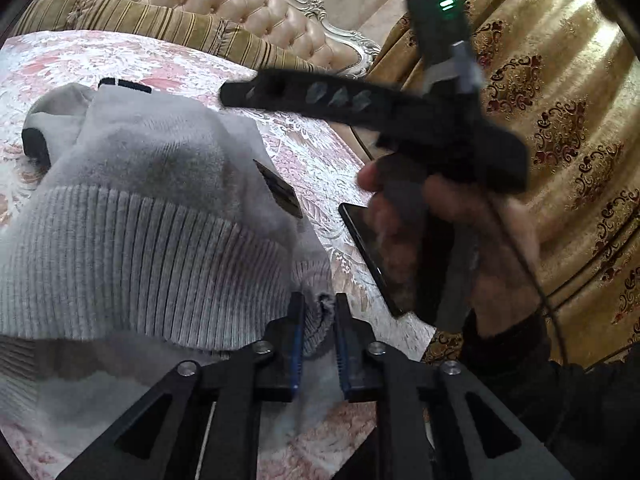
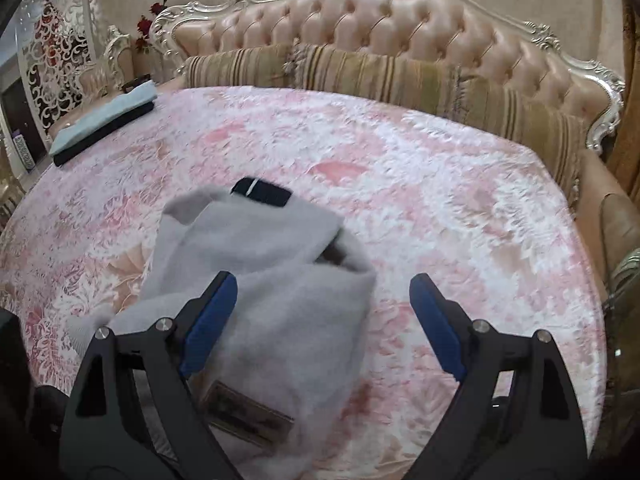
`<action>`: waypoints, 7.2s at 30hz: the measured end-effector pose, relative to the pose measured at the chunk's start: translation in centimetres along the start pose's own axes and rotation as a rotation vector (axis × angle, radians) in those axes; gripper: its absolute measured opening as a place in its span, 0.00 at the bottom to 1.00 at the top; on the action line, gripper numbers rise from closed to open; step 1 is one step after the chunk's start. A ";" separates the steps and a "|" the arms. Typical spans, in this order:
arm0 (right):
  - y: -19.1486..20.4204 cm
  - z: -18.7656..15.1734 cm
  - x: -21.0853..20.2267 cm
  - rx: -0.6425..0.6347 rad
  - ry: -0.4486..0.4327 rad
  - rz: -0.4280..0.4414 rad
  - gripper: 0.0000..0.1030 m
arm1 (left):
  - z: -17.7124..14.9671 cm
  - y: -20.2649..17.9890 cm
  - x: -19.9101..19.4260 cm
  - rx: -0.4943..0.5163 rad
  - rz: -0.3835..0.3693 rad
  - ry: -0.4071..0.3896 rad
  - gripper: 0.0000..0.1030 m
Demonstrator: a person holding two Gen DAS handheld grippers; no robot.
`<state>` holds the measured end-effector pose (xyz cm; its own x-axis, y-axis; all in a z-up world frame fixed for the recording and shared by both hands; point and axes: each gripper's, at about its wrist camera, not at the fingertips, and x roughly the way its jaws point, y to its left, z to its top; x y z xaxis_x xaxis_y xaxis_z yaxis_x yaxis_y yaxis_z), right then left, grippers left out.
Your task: Fold clothes
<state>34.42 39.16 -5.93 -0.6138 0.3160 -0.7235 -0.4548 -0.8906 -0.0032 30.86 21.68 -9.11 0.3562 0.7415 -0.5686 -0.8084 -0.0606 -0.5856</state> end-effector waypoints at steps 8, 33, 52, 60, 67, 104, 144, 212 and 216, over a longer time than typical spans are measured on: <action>0.8 -2.7 1.7 -0.030 0.050 0.055 0.54 | 0.1 -0.9 -8.1 0.071 0.060 -0.128 0.78; 1.0 -1.9 -0.6 -0.065 -0.033 0.110 0.09 | 14.6 10.4 -8.1 -0.184 0.356 -0.142 0.11; 0.6 -2.5 2.2 -0.102 0.035 0.056 0.09 | 17.9 14.4 -9.4 -0.196 0.507 -0.201 0.59; 0.0 -3.7 -1.1 -0.090 0.005 0.050 0.07 | 12.9 13.5 -11.9 -0.250 0.488 -0.241 0.74; -0.7 -3.4 -3.3 -0.063 -0.042 0.032 0.09 | 10.1 15.5 -14.7 -0.418 0.438 -0.336 0.74; 0.6 2.4 -1.9 -0.071 -0.096 0.033 0.86 | -5.7 -1.0 -10.8 -0.038 0.135 0.053 0.13; 11.7 5.8 5.9 -0.530 -0.237 0.142 0.91 | 16.8 11.8 -10.5 -0.198 0.224 -0.217 0.12; -6.5 8.0 12.3 0.057 -0.032 -0.227 0.05 | 15.7 16.2 2.4 0.194 0.971 0.084 0.14; -6.6 7.9 12.3 0.060 -0.029 -0.225 0.05 | 16.0 17.2 0.8 0.090 0.929 0.029 0.07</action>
<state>24.77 51.53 -9.40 -0.5109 0.5143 -0.6888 -0.6192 -0.7760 -0.1202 9.78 31.92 -10.38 -0.4409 0.4046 -0.8012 -0.8077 -0.5681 0.1576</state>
